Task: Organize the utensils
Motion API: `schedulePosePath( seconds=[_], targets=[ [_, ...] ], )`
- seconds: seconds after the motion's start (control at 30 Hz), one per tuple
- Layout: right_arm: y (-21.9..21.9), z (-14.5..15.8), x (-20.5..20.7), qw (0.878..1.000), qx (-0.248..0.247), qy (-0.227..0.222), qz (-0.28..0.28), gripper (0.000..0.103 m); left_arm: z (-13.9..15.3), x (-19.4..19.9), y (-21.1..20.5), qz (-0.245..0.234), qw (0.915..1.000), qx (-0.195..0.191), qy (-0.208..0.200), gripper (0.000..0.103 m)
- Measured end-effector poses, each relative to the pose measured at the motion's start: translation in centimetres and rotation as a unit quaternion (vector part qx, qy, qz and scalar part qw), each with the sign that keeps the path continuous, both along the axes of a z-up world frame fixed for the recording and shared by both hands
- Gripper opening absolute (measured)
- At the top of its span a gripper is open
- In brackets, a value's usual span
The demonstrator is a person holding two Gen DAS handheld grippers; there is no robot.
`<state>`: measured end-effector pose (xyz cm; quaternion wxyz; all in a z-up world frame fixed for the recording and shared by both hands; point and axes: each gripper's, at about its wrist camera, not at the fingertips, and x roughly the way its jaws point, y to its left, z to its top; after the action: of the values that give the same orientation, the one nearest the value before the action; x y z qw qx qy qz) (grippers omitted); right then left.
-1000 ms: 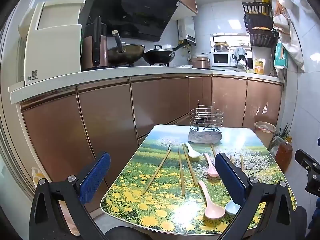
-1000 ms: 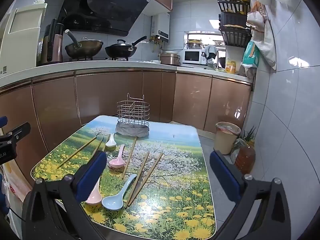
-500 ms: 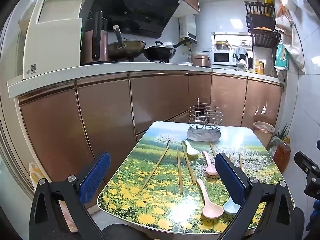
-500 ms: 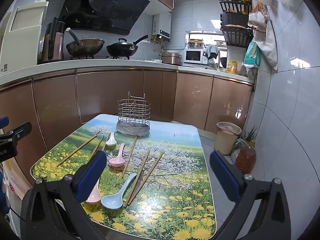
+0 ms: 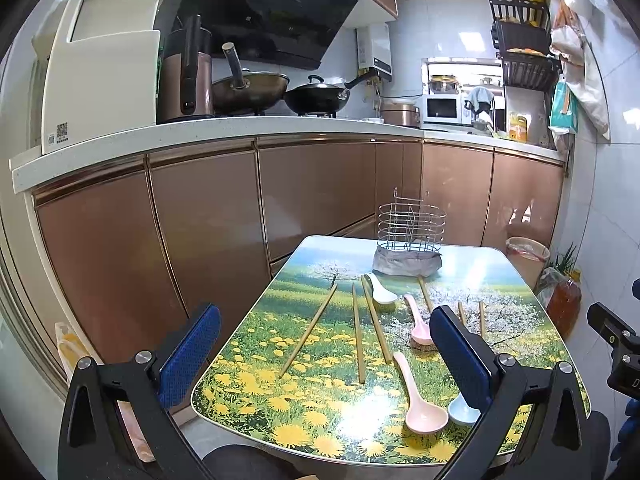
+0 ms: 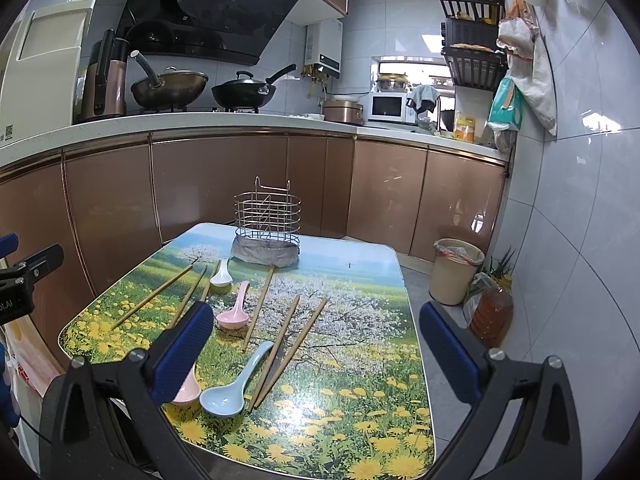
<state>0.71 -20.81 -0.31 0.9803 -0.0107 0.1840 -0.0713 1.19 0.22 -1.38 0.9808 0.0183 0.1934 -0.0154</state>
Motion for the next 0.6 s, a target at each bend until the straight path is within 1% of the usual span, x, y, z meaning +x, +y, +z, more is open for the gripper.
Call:
schedulePosePath(
  seconds=[0.03, 0.6],
  targets=[
    [-0.23, 0.35, 0.05, 1.0, 0.0, 0.001, 0.0, 0.103, -0.03, 0.0, 0.0, 0.0, 1.0, 0.0, 0.0, 0.103],
    [-0.34, 0.13, 0.2, 1.0, 0.002, 0.005, 0.001, 0.103, -0.29, 0.48, -0.17, 0.0, 1.0, 0.001, 0.008, 0.103]
  ],
)
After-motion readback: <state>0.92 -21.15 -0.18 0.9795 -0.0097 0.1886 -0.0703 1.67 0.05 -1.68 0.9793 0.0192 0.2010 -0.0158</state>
